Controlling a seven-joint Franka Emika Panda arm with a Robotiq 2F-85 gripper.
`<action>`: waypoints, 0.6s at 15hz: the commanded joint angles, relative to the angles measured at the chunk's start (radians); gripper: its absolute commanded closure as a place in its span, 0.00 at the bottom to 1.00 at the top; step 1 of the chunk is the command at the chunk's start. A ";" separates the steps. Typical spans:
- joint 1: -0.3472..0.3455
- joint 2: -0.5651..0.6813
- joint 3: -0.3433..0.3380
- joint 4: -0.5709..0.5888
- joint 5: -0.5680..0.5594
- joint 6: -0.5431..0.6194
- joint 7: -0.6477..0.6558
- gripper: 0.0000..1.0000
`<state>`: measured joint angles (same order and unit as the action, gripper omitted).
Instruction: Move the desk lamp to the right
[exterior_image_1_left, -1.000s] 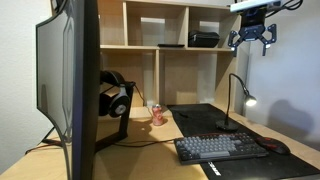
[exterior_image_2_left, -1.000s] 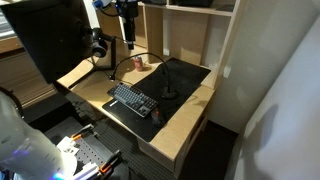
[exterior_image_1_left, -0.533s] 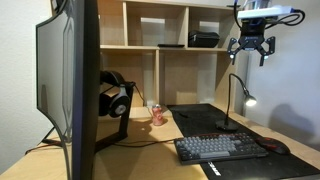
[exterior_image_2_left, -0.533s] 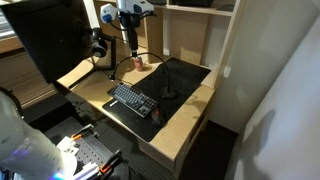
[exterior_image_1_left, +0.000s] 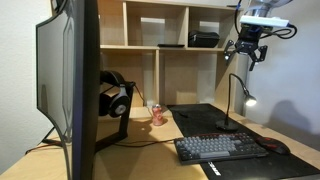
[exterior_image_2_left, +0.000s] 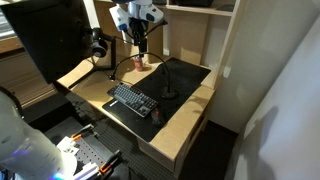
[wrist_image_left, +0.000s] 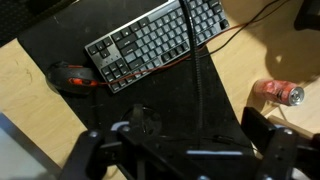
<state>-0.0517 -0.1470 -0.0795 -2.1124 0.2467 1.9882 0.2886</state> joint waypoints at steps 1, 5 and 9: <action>-0.008 0.015 0.011 0.013 -0.001 -0.002 0.022 0.00; -0.004 0.094 0.024 0.040 -0.066 0.013 0.058 0.00; 0.019 0.131 0.051 0.042 -0.129 0.113 0.066 0.00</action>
<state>-0.0466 -0.0492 -0.0498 -2.0811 0.1480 2.0368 0.3484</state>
